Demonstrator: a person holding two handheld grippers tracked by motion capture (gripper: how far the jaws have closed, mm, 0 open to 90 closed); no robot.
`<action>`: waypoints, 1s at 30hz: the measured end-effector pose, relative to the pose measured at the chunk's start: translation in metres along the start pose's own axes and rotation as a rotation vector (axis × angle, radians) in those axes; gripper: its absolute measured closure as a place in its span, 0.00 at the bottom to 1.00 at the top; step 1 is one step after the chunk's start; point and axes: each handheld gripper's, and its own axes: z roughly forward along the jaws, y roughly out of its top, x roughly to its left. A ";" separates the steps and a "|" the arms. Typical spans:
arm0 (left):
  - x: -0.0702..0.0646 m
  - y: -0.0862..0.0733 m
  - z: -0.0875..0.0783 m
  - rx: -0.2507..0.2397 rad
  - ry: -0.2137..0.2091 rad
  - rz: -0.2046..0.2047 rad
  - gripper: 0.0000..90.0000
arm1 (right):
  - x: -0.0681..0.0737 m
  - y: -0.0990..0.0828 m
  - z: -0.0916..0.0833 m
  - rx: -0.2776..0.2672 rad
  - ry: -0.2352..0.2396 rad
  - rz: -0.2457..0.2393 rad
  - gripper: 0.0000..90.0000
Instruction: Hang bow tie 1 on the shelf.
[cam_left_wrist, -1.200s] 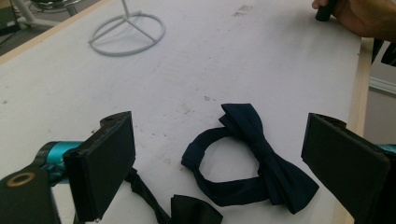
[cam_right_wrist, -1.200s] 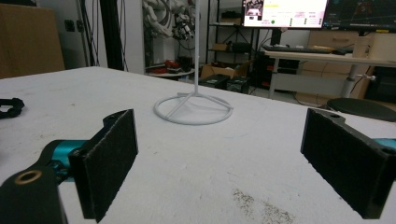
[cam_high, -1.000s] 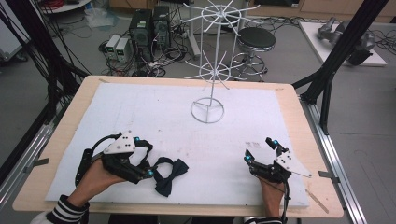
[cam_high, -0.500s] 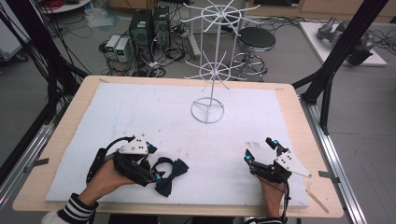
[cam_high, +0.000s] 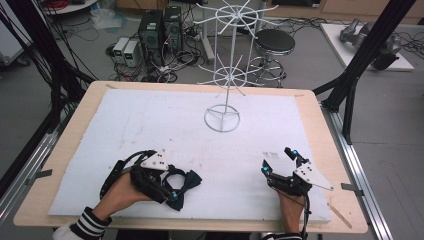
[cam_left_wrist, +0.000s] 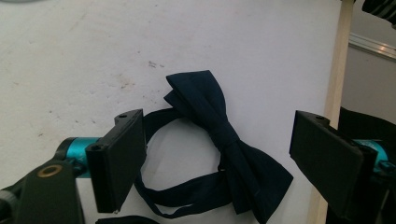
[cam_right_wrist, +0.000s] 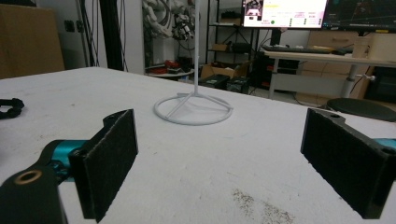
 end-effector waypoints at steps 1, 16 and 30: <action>0.000 0.001 0.001 0.003 -0.008 -0.005 0.23 | 0.000 0.000 0.000 -0.001 -0.001 -0.003 0.12; -0.002 0.003 0.024 0.122 -0.033 0.004 0.34 | 0.000 0.000 0.000 0.002 0.000 0.002 0.12; -0.006 0.006 0.041 0.216 -0.013 -0.027 0.42 | 0.000 0.000 0.000 -0.001 0.000 -0.001 0.12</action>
